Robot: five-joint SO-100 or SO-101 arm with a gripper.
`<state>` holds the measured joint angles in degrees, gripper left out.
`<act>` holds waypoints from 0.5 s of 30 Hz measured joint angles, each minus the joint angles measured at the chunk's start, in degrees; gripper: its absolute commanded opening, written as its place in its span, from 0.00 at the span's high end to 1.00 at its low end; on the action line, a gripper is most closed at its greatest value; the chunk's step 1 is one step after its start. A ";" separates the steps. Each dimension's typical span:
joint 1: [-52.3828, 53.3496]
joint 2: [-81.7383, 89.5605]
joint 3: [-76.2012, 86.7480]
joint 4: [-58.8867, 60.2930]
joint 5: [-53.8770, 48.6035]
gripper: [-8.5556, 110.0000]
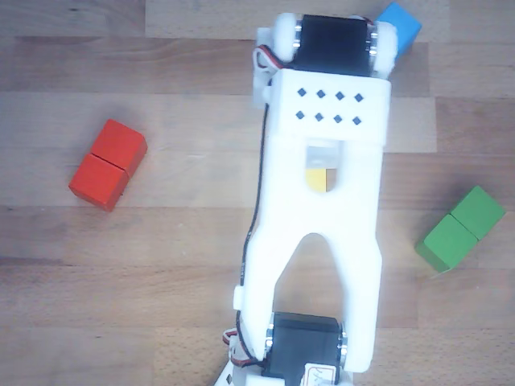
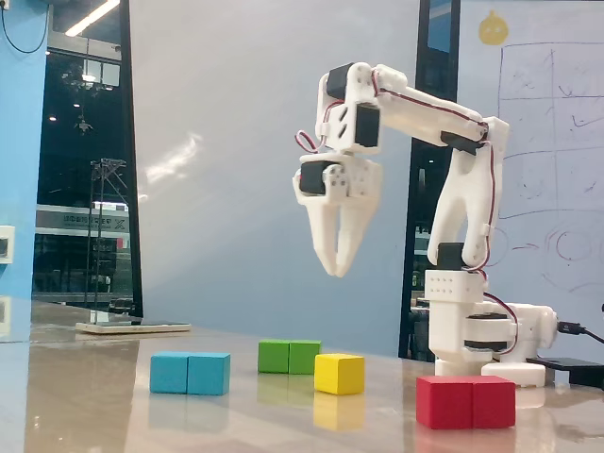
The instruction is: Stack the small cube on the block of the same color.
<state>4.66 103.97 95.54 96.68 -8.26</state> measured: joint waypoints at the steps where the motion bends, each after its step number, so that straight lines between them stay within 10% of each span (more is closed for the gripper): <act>1: 1.76 0.00 0.00 0.00 0.00 0.93; 8: 16.87 0.00 0.00 0.00 0.00 0.93; 15: 6.42 0.00 -1.23 -4.92 0.18 0.93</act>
<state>11.07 103.97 94.31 91.76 -8.09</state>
